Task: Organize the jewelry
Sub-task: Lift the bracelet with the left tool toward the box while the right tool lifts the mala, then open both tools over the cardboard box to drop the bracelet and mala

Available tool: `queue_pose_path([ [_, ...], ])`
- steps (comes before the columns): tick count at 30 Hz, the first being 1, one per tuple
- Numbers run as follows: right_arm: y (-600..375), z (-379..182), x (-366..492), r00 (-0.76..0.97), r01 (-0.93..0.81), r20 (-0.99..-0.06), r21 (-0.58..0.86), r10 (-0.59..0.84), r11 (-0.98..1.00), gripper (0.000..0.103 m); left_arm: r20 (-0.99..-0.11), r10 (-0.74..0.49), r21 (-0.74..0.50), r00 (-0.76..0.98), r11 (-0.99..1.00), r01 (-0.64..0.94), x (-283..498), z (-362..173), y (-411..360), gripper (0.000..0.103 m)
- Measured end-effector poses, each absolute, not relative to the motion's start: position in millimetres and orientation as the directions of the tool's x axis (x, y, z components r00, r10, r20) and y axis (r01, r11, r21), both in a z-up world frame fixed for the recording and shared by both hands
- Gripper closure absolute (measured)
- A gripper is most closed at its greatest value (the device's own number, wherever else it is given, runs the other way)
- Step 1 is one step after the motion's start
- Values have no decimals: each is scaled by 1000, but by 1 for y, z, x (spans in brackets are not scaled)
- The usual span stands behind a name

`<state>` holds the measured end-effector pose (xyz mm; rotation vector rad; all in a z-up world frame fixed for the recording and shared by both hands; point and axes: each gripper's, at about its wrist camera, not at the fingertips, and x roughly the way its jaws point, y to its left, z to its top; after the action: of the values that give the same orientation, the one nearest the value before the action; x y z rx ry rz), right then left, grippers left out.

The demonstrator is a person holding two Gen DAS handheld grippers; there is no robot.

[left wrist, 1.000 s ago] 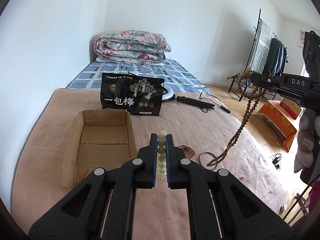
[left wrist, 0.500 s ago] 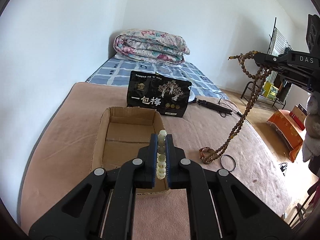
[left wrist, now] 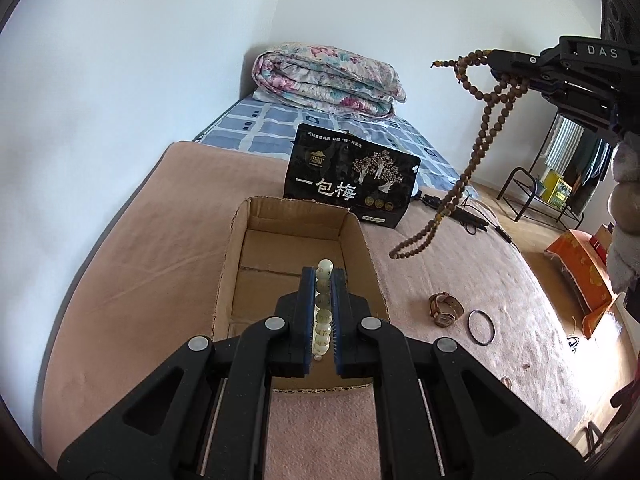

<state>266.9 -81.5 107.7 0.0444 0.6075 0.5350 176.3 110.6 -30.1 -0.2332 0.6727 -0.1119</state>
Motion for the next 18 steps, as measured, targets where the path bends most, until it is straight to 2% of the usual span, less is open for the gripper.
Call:
queue_pose_path([
  [6, -58, 98, 288, 668, -486, -545, 197, 507, 852, 99, -617, -184, -262, 765, 965, 20, 186, -37, 111, 98],
  [18, -44, 35, 335, 582, -489, -628, 239, 518, 839, 99, -658, -184, -259, 730, 966, 11, 210, -58, 105, 98],
])
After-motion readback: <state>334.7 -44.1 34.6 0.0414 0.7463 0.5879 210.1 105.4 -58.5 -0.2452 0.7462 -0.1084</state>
